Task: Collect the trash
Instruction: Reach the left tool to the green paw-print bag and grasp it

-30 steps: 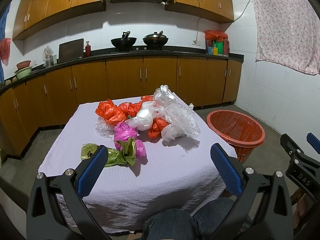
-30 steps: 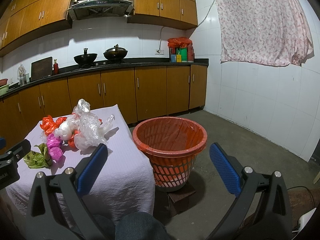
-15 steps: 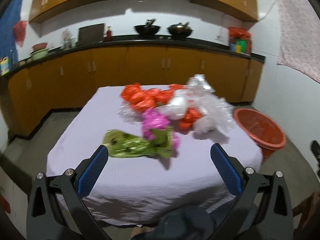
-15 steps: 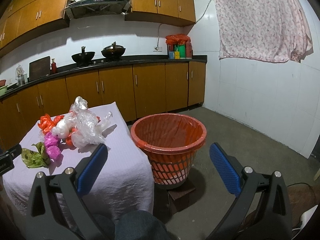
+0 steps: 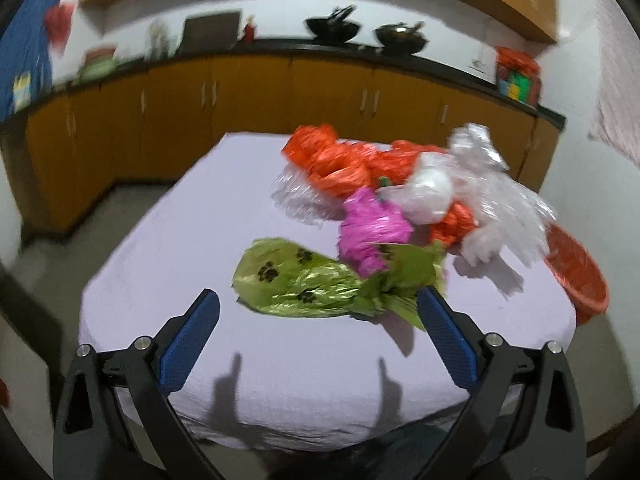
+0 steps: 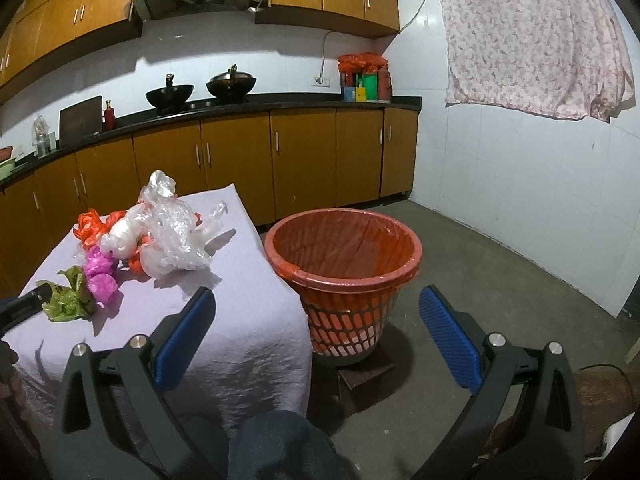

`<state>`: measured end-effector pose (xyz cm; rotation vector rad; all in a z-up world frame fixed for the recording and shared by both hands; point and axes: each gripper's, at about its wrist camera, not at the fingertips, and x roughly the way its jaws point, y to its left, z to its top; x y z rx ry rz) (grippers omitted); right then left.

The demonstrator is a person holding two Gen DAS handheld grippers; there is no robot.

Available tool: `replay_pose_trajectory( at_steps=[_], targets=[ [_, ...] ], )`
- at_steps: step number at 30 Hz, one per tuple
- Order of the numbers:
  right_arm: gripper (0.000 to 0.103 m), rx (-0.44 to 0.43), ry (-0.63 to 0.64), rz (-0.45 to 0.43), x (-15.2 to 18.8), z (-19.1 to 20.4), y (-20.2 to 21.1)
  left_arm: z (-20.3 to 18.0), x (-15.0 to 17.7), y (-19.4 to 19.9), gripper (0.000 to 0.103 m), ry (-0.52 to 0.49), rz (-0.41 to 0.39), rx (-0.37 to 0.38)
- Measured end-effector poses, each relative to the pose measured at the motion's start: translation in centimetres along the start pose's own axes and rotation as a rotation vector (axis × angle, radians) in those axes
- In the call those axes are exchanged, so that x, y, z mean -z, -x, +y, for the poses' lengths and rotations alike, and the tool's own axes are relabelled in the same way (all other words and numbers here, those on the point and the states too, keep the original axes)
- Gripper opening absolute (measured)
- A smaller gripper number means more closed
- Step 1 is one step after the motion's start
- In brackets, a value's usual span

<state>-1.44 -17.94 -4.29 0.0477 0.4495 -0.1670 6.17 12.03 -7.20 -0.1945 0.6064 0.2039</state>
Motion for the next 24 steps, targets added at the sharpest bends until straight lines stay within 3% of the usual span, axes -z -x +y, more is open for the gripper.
replay_pose_trajectory(
  at_steps=[3,6,10,15,20,24],
  targets=[
    [0.099,0.001,0.008,0.016,0.0,0.3,-0.6,0.6,-0.1,0.6,0.096,0.045,-0.014,0.072],
    [0.099,-0.004,0.020,0.031,0.1,0.9,-1.2,-1.2,0.2,1.0,0.096,-0.030,-0.025,0.092],
    [0.099,-0.007,0.053,0.037,0.2,1.8,-1.5,-3.1,0.3,-0.2,0.096,-0.042,0.007,0.134],
    [0.099,0.005,0.061,0.056,0.2,1.9,-2.1,-5.1,0.0,-1.4,0.080,-0.082,0.006,0.147],
    [0.099,0.011,0.061,0.063,0.0,2.0,-2.5,-5.2,0.0,-2.9,0.056,-0.091,0.039,0.122],
    [0.099,0.001,0.076,0.059,-0.1,2.6,-2.9,-3.5,0.1,-3.8,0.050,-0.043,0.064,0.101]
  ],
)
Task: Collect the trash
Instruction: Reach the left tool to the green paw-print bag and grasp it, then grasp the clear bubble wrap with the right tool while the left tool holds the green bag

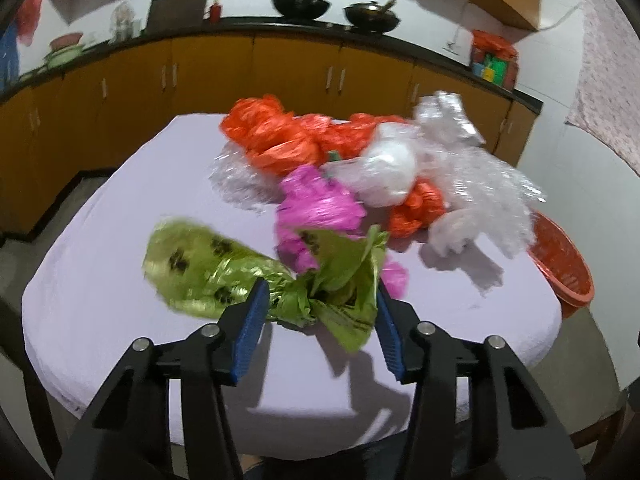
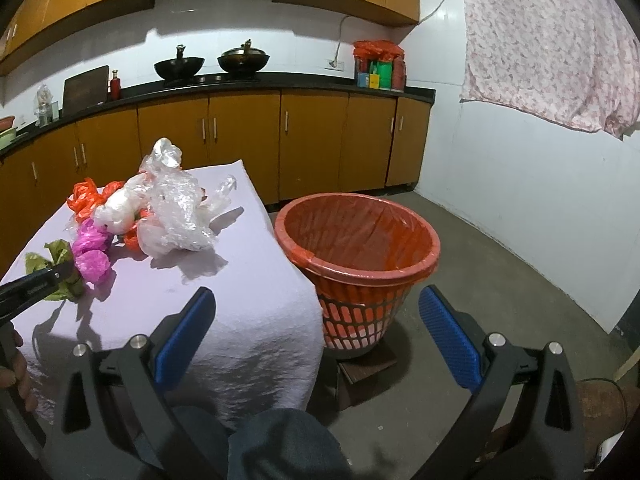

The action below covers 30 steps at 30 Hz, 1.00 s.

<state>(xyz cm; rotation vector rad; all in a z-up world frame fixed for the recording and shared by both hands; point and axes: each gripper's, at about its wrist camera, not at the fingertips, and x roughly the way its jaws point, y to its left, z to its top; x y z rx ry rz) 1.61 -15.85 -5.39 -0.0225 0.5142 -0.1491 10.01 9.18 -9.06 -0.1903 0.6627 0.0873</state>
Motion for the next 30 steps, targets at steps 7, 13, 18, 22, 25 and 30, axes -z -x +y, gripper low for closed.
replay_pose_trajectory(
  at_steps=[7,13,18,22,25,30],
  targets=[
    [0.099,-0.033,0.040,-0.008,-0.6,2.1,-0.5,2.4,-0.6,-0.9,0.047,0.036,0.019,-0.051],
    [0.099,-0.079,0.041,-0.016,-1.8,3.8,-1.0,3.3,-1.8,-2.1,0.011,0.012,0.019,-0.057],
    [0.099,-0.155,0.013,-0.025,-4.0,5.3,-2.2,5.3,-3.0,-2.2,0.006,0.026,0.000,-0.060],
    [0.097,-0.221,-0.033,-0.010,-6.2,6.3,-4.4,6.8,-4.3,-1.5,0.005,0.034,-0.029,-0.044],
    [0.089,-0.259,-0.041,0.007,-7.9,7.6,-6.4,7.5,-5.2,-1.0,0.005,0.030,-0.050,-0.031],
    [0.077,-0.302,-0.020,0.058,-9.9,10.1,-10.0,8.3,-6.4,-1.0,0.005,0.027,-0.062,-0.028]
  ],
)
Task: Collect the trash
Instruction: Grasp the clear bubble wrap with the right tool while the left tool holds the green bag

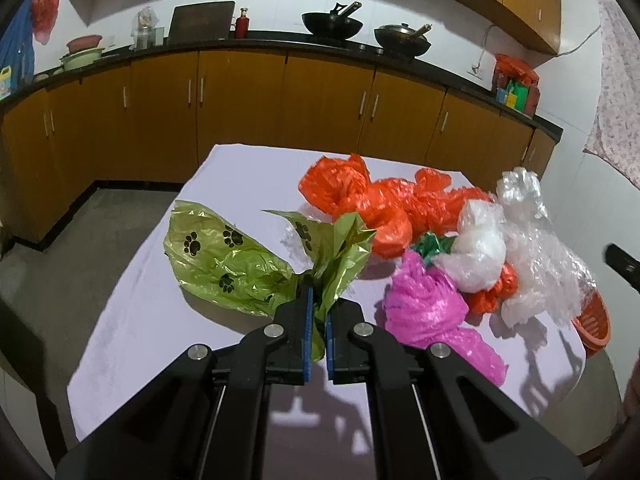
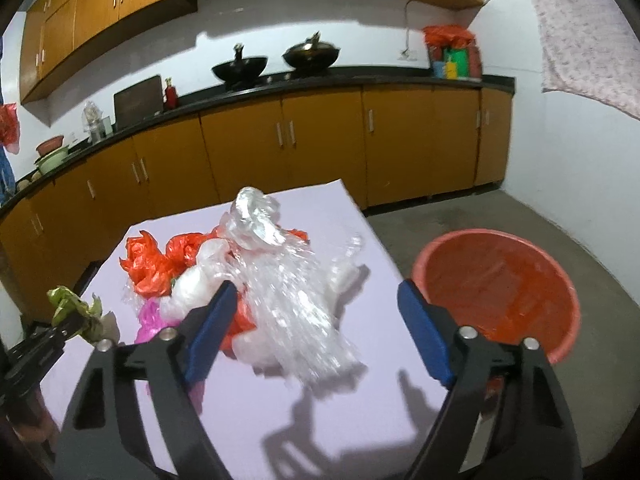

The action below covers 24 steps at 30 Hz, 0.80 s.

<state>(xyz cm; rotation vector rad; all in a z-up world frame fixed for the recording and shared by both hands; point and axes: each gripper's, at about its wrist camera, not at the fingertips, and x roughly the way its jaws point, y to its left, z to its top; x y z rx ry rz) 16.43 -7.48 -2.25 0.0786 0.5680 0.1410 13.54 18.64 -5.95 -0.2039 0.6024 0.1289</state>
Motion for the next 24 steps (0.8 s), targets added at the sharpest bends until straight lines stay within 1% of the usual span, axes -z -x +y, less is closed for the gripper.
replay_pose_trajectory(
  at_steps=[2,4,6,7,8,9,10,13,18,24],
  targets=[
    [0.074,-0.008,0.008,0.033,-0.4,0.5,-1.5,0.3,-0.3,-0.1,0.005,0.008,0.000,-0.001],
    [0.074,-0.005,0.021,0.058,-0.4,0.7,-2.7,0.5,-0.3,-0.1,0.005,0.012,0.000,-0.004],
    [0.068,0.004,0.041,0.091,-0.2,1.0,-3.9,0.6,-0.5,-0.3,0.005,0.015,0.000,-0.004],
    [0.059,0.009,0.049,0.109,0.0,1.1,-4.4,0.6,-0.5,-0.3,0.005,0.015,0.001,-0.004],
    [0.047,0.009,0.055,0.130,0.2,1.0,-4.9,0.6,-0.5,-0.3,0.005,0.015,0.000,-0.003],
    [0.039,0.007,0.055,0.144,0.4,0.9,-5.2,0.6,-0.5,-0.3,0.005,0.014,-0.001,-0.003],
    [0.028,0.002,0.048,0.162,0.6,0.6,-5.5,0.6,-0.6,-0.4,0.005,0.015,-0.002,-0.001],
    [0.013,-0.015,0.020,0.163,0.8,-0.1,-5.3,0.6,-0.6,-0.3,0.005,0.015,-0.007,0.005],
    [0.010,-0.038,0.025,0.135,0.7,-0.7,-4.0,0.1,-0.6,0.1,0.005,0.008,-0.019,0.016],
    [0.008,-0.087,0.060,0.133,1.2,0.2,-3.4,-0.5,-0.6,0.3,0.005,0.000,-0.027,0.028]
  ],
)
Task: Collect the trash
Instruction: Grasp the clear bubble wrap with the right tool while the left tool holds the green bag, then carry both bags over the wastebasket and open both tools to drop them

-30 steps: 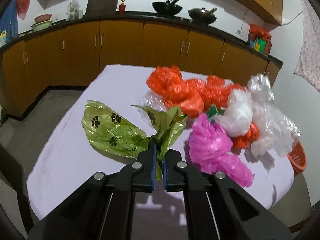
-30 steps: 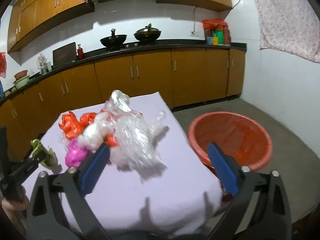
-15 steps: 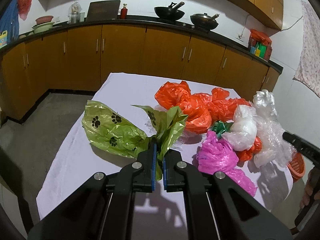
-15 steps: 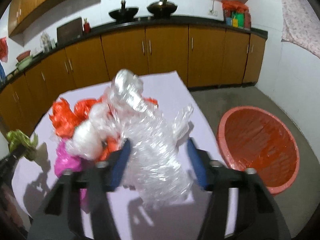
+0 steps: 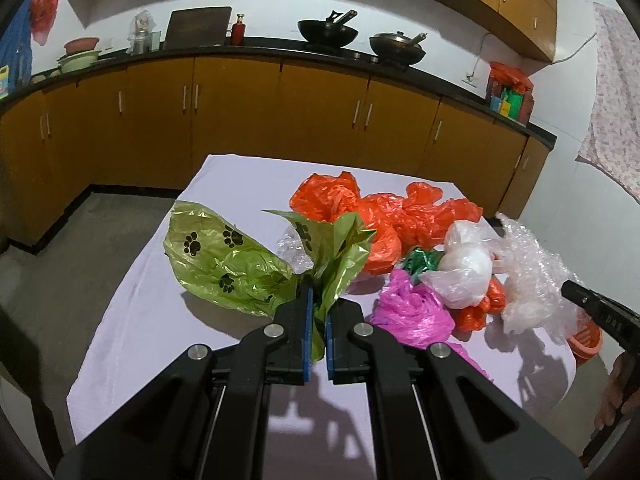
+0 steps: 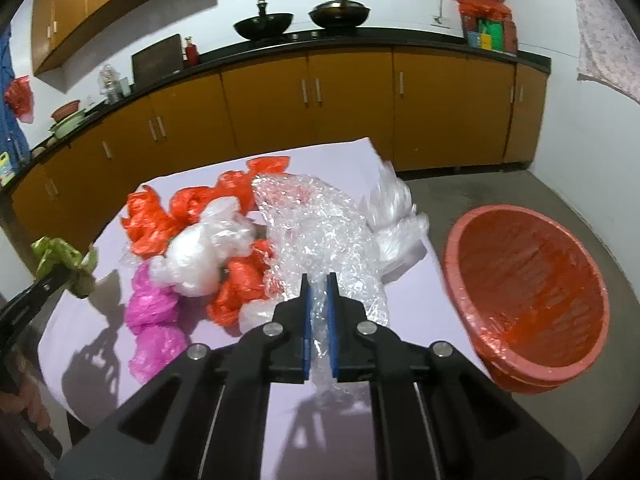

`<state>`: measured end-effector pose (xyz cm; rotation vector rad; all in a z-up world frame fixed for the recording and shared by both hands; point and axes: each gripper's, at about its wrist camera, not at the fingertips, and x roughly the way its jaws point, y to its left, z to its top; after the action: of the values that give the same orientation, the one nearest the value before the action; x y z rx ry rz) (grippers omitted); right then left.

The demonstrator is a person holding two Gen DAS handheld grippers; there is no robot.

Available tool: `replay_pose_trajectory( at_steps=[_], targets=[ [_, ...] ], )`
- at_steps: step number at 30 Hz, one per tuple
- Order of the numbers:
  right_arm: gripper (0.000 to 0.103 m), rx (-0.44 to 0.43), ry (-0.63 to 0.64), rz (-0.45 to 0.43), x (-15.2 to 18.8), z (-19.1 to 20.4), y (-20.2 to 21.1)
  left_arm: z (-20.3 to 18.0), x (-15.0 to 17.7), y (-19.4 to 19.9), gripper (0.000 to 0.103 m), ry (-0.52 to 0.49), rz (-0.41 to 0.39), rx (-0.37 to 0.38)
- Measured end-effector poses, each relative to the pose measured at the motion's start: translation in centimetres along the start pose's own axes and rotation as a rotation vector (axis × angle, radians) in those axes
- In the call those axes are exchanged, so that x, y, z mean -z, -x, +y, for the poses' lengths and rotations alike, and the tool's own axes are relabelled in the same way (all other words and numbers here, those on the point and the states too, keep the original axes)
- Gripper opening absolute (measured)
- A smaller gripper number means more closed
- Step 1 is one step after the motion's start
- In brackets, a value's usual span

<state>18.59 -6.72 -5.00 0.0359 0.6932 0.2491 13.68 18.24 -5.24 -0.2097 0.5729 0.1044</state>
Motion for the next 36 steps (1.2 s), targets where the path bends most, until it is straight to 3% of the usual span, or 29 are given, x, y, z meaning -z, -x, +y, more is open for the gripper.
replay_pose_trajectory(
  at_steps=[7,15,27,36],
  targets=[
    [0.007,-0.078,0.031,-0.104,-0.2,1.8,2.8,-0.2,-0.7,0.6,0.005,-0.009,-0.026,-0.004],
    [0.007,-0.096,-0.064,-0.208,-2.0,-1.2,6.0,-1.6,-2.1,1.8,0.005,-0.037,-0.068,0.023],
    [0.007,0.033,-0.155,-0.294,-2.8,-7.8,8.8,-5.5,-5.5,3.4,0.004,-0.087,-0.099,0.171],
    [0.007,0.172,-0.221,-0.271,-1.2,-14.2,8.6,-14.2,-7.7,3.1,0.004,-0.214,-0.110,0.349]
  ],
)
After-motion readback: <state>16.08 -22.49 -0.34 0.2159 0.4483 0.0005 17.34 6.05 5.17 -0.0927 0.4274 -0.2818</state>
